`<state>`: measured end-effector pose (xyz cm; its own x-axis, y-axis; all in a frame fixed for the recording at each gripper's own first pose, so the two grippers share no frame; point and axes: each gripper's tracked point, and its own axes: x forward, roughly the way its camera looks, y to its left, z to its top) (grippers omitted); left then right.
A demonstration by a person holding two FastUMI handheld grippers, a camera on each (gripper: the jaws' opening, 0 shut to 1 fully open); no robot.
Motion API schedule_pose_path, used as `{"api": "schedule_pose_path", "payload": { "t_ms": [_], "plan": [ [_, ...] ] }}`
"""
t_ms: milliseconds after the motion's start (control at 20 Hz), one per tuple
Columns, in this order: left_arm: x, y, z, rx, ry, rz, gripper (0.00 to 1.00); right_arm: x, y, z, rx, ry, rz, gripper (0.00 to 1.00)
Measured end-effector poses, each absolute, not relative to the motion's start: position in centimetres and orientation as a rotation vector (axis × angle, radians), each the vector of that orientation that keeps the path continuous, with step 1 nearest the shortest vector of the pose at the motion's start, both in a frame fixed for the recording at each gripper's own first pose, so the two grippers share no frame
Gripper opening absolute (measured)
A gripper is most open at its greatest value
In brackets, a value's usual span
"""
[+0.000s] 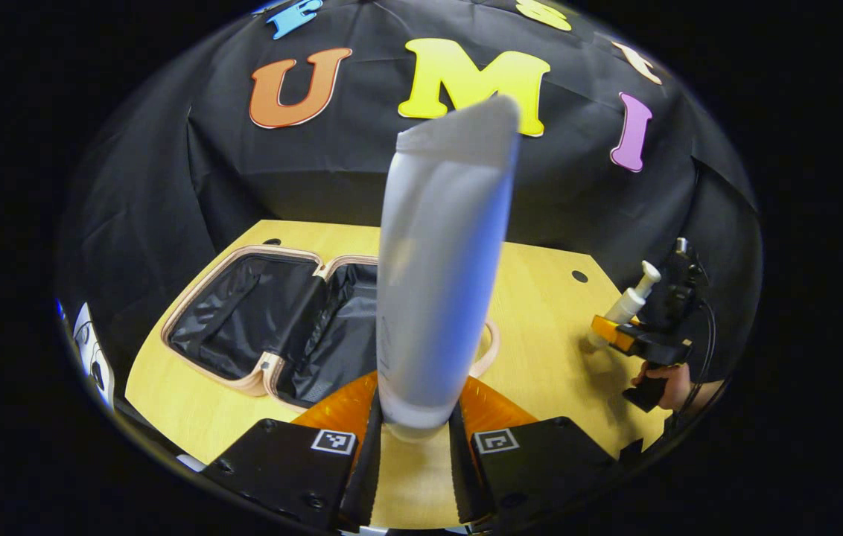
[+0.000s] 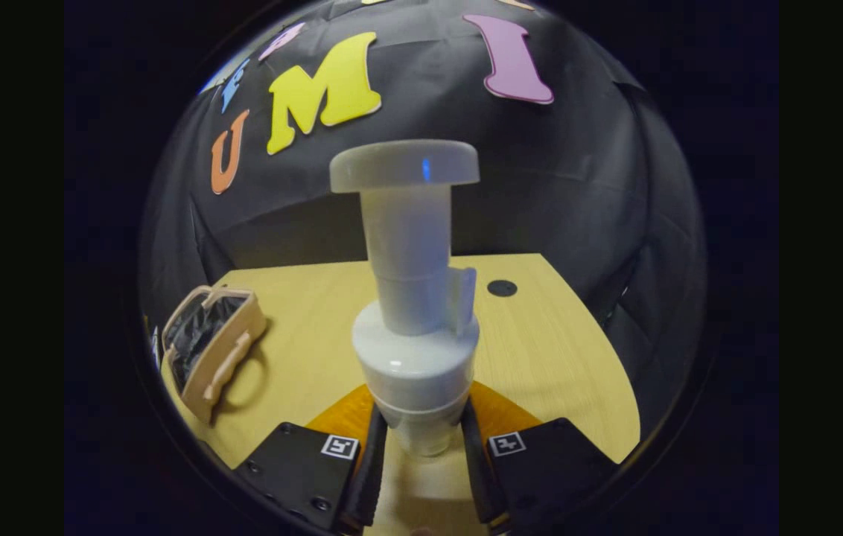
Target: First open the suitcase, pack the skin care products into it, and then close the suitcase.
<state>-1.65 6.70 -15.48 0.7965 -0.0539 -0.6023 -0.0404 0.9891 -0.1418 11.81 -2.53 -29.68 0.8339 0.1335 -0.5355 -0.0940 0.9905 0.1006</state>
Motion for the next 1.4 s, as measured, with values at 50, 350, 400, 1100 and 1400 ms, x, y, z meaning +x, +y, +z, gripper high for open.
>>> {"api": "schedule_pose_path", "payload": {
  "t_ms": [50,350,400,1100,1400],
  "plan": [
    [-1.3,7.7,-15.5,-0.167,0.656,-0.029,0.43,11.6,-1.6,-27.9,0.080,0.563,0.139,0.44],
    [0.4,12.1,-19.7,-0.237,0.856,-0.262,0.43,7.6,5.3,-18.2,0.102,0.520,0.302,0.46],
    [0.8,12.4,-20.6,-0.242,0.888,-0.302,0.44,6.5,6.5,-17.4,0.116,0.526,0.329,0.46],
    [5.0,13.8,-31.3,-0.239,1.387,-0.395,0.44,-2.3,8.9,-11.9,0.233,0.560,0.271,0.46],
    [3.6,14.2,-32.3,-0.163,1.590,-0.309,0.43,-2.9,10.0,-11.8,0.232,0.579,0.285,0.46]
  ]
}}
